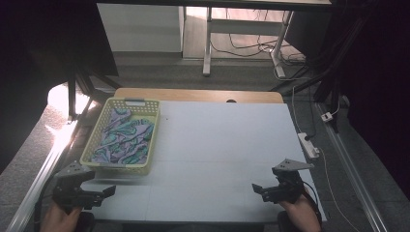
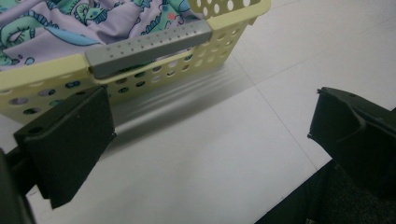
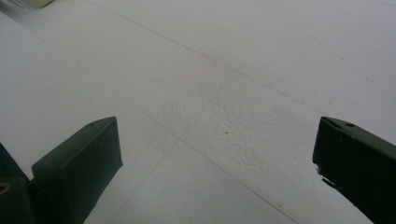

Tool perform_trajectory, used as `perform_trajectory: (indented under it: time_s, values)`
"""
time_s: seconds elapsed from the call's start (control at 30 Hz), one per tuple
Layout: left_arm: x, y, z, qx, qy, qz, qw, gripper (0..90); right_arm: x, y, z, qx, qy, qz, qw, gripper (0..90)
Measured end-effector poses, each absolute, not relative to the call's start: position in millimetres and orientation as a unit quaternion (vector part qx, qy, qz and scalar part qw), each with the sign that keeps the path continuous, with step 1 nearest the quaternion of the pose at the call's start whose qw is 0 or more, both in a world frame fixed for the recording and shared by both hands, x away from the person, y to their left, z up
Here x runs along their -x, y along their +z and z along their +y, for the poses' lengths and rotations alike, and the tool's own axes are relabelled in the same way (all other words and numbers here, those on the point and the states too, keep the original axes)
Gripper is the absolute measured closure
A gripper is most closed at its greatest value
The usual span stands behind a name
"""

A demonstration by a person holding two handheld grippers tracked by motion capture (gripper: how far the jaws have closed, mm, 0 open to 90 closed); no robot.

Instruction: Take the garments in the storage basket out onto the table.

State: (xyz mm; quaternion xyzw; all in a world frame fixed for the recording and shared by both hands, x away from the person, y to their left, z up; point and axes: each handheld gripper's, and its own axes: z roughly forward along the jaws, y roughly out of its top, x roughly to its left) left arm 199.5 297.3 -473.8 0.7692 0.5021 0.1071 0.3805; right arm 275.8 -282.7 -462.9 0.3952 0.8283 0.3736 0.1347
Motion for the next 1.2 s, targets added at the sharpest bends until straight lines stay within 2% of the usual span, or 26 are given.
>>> perform_trajectory:
  time_s: [0.47, 1.2]
  values:
    - [-213.1, -466.7, 290.6, -0.784, 0.116, 0.461, 0.399, 0.4, -276.8, -463.6, -282.2, -0.394, 0.372, 0.830, 0.131, 1.4]
    - [-247.3, -466.5, 291.1, -0.776, 0.114, 0.458, 0.418, 0.7, -277.6, -463.5, -283.6, -0.402, 0.374, 0.826, 0.127, 1.4]
